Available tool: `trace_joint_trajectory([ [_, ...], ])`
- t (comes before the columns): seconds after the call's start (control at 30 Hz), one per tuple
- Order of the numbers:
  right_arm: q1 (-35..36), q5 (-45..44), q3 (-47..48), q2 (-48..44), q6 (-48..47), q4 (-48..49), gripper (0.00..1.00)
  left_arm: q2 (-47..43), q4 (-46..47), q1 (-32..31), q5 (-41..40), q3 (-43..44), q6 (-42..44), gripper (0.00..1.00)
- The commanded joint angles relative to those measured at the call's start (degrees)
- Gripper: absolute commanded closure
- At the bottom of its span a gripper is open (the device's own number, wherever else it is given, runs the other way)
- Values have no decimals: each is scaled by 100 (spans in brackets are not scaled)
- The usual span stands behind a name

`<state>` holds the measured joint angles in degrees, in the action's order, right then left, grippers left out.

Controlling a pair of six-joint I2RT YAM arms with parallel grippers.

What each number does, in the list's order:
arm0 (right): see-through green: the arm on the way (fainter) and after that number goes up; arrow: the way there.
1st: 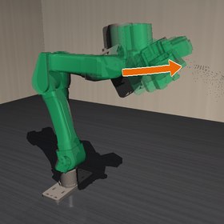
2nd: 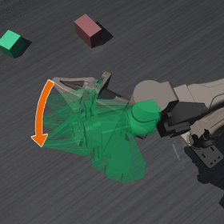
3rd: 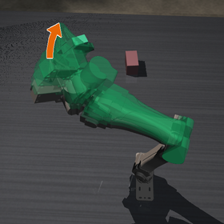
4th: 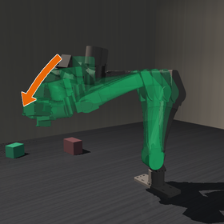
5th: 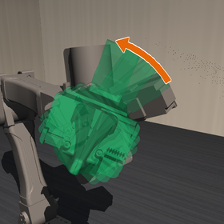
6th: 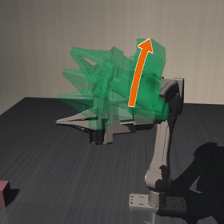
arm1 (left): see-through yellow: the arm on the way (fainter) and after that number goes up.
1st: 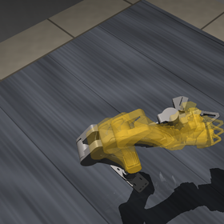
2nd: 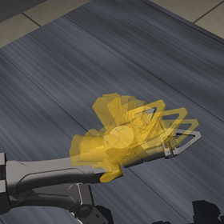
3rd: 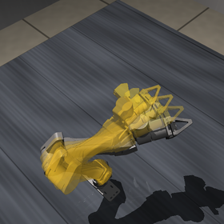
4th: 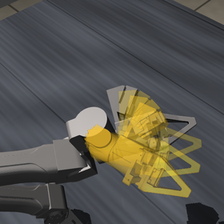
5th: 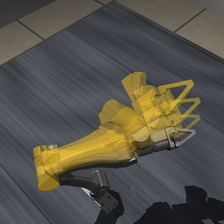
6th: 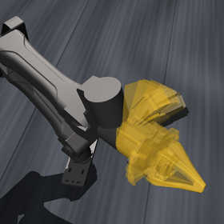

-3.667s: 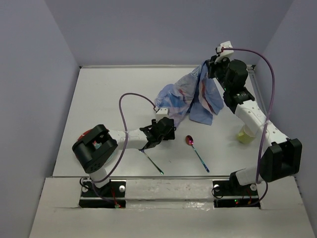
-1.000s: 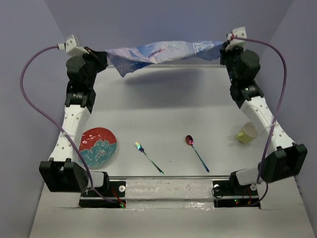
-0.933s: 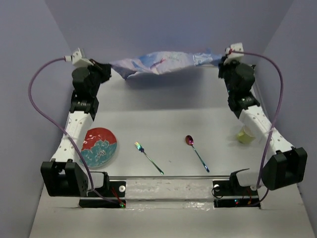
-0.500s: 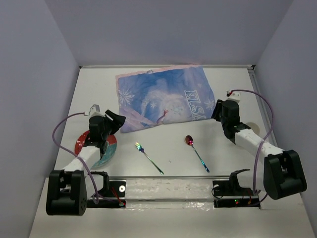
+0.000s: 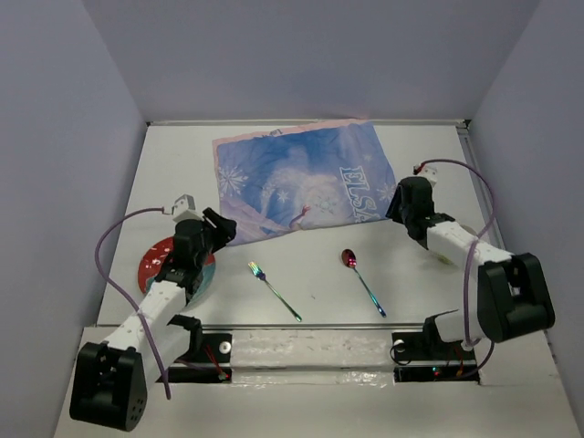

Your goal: Set the dinner table for one person

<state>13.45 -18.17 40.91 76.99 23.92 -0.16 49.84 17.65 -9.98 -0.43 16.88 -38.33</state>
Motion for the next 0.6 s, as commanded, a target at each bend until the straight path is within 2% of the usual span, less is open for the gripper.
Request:
trace_joint_trajectory([
  [0.0,-131,-37,602,737,393,-563,55,401,-490,-1048,-1221,596,474,37],
  [0.03,-185,-46,655,825,463,-607,55,508,-569,-1363,-1371,658,510,37],
  [0.17,-352,-37,804,1098,675,-643,55,965,-851,-1796,-1855,878,589,38],
  [0.27,-563,-99,901,1344,911,-634,59,1124,-921,-2112,-2285,1001,537,39],
  [0.57,-695,120,1174,1959,1176,-450,61,1264,-622,-2324,-2365,1027,616,40],
])
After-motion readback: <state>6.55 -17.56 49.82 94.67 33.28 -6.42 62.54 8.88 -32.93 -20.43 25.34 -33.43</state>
